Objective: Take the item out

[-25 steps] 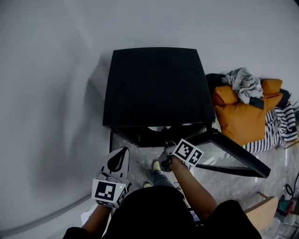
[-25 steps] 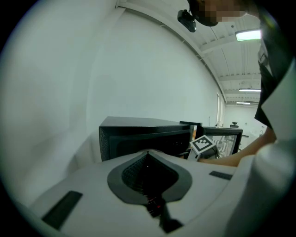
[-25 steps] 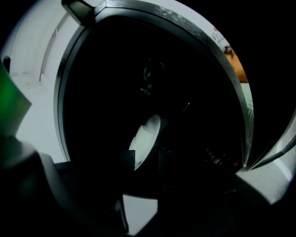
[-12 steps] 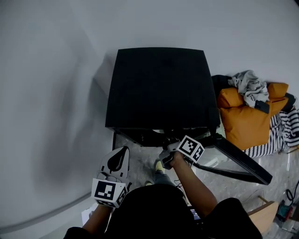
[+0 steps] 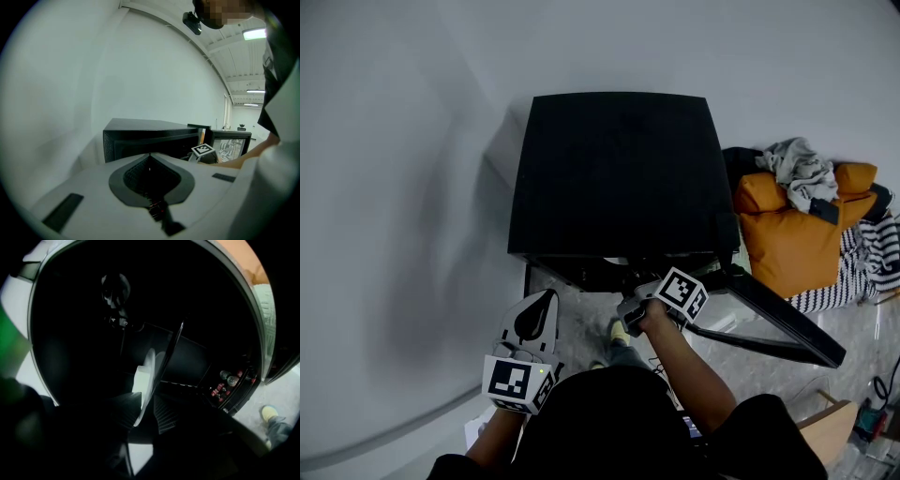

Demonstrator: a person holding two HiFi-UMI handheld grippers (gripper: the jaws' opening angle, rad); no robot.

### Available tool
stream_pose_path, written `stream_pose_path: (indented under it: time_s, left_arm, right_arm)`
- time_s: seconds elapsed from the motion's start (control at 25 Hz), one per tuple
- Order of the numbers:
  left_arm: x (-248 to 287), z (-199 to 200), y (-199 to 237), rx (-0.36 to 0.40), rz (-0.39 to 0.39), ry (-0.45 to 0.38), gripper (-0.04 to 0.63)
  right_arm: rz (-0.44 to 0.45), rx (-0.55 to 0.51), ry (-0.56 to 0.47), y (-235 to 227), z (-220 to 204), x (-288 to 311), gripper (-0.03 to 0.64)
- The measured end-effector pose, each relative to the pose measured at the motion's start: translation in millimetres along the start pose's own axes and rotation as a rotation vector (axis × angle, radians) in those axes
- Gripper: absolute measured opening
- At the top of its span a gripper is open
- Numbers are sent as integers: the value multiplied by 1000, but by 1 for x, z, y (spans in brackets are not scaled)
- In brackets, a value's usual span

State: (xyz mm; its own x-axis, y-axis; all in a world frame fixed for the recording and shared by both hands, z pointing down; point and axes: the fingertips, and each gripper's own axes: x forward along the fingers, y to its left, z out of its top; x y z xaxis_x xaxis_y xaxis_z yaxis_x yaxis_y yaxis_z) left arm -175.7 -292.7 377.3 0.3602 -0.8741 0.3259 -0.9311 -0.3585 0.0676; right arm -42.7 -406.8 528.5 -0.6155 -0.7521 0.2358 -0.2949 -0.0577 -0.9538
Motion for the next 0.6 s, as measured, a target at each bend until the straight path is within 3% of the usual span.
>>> stream_pose_path:
  time_s: [0.6]
  left_arm:
    - [-1, 5, 3, 12, -1, -6, 8]
  right_arm:
    - [-42, 62, 16, -1, -2, -6, 57]
